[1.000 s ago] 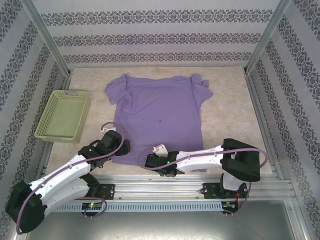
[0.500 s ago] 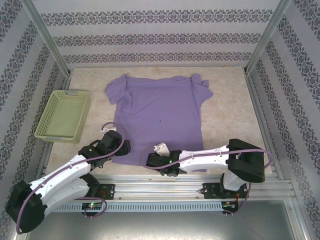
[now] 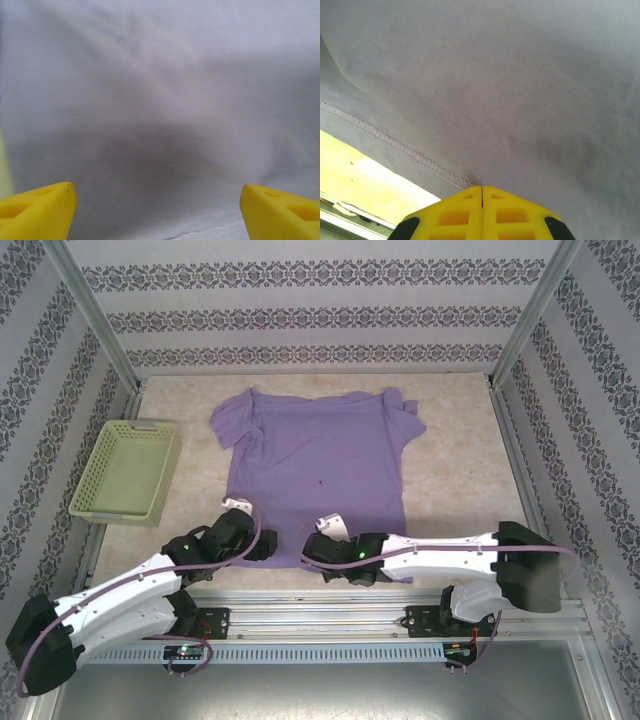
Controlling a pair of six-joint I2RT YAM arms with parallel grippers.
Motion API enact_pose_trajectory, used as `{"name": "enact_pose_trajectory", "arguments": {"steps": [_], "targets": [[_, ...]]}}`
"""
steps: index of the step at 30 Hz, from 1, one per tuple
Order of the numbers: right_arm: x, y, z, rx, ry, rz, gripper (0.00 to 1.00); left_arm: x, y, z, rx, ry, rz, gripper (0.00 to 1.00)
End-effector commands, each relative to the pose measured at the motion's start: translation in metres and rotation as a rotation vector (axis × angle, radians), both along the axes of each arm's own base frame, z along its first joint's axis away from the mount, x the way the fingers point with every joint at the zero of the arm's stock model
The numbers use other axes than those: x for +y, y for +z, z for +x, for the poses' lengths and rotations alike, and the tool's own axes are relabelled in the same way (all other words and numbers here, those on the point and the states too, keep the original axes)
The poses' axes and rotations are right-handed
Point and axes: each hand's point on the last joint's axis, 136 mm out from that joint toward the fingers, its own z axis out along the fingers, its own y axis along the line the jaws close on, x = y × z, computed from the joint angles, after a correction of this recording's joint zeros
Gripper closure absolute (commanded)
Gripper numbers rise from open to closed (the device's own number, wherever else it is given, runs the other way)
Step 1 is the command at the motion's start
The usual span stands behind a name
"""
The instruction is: Fold the inside-out t-shirt
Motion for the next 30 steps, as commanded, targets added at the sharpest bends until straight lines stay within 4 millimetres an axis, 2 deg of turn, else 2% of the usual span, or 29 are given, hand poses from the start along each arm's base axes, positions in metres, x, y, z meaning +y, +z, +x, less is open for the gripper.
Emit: {"name": "enact_pose_trajectory", "arguments": {"steps": [1, 4, 6, 10, 15, 20, 24, 28, 30], "targets": [[-0.007, 0.016, 0.009, -0.037, -0.011, 0.062, 1.00, -0.042, 0.037, 0.002, -0.195, -0.168, -0.050, 0.14], [-0.005, 0.031, 0.016, -0.041, -0.021, 0.160, 1.00, -0.075, 0.055, -0.010, -0.338, -0.313, -0.043, 0.11], [-0.003, 0.041, 0.020, -0.045, -0.024, 0.215, 1.00, -0.092, 0.057, -0.017, -0.400, -0.390, -0.029, 0.09], [0.000, 0.055, 0.026, -0.054, -0.029, 0.291, 1.00, -0.118, 0.047, -0.021, -0.449, -0.487, 0.015, 0.02], [0.005, 0.065, 0.027, -0.060, -0.018, 0.325, 1.00, -0.133, 0.026, -0.005, -0.439, -0.461, 0.115, 0.00], [0.000, 0.061, 0.026, -0.054, -0.033, 0.340, 1.00, -0.126, 0.023, 0.024, -0.458, -0.308, 0.207, 0.01], [-0.008, 0.061, 0.027, -0.057, -0.053, 0.357, 1.00, -0.115, 0.020, 0.041, -0.440, -0.227, 0.219, 0.19], [-0.015, 0.063, 0.030, -0.070, -0.077, 0.381, 1.00, -0.112, 0.032, 0.050, -0.446, -0.198, 0.181, 0.48], [-0.016, 0.065, 0.031, -0.077, -0.081, 0.392, 1.00, -0.116, 0.040, 0.052, -0.439, -0.214, 0.131, 0.68]]}}
